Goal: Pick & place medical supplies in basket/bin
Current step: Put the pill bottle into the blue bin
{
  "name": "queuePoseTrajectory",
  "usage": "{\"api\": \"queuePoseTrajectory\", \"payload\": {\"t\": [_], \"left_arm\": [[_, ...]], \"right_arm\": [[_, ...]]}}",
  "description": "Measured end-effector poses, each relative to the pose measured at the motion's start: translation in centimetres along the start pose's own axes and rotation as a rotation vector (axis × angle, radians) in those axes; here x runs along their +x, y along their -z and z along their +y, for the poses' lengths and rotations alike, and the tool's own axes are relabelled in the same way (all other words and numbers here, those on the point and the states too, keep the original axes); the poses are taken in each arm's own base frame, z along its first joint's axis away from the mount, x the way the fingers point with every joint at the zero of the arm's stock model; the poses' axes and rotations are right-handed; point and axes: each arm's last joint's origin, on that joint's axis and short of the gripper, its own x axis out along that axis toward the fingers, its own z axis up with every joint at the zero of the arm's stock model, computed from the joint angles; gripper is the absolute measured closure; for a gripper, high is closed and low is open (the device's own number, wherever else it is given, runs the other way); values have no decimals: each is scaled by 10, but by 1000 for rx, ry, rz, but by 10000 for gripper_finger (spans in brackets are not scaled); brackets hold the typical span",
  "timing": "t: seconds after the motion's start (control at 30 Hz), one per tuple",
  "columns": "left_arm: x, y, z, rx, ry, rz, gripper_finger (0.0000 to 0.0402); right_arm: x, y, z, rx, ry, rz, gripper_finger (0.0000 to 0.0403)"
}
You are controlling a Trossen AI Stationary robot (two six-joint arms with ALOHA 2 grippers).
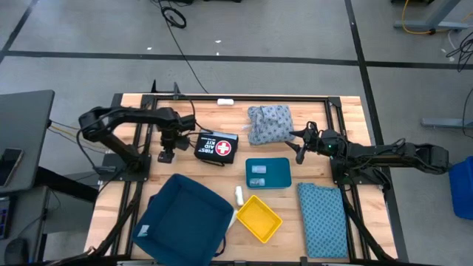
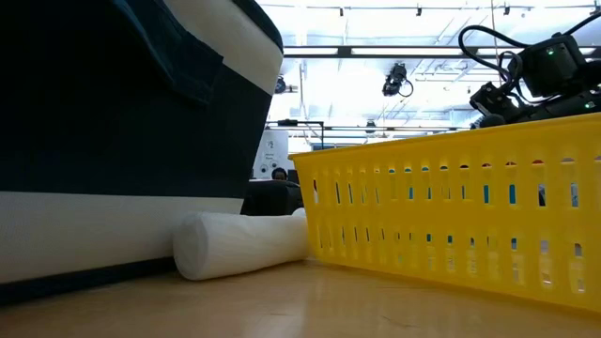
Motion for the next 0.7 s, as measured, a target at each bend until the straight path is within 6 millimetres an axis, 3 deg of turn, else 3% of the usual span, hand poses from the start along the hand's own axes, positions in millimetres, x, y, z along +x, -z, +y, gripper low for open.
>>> {"api": "queuePoseTrajectory", "payload": {"t": [0.37, 0.63, 0.7], "left_arm": [[9, -3, 6, -15, -31, 63, 195], [11, -4, 6, -56, -25, 76, 272], [11, -4, 6, -75, -26, 77, 276]], "right_arm": [[0, -1, 0, -5, 1, -7, 170], [0, -1, -2, 1, 18, -15, 170], [0, -2, -2, 1, 18, -17, 170]]}}
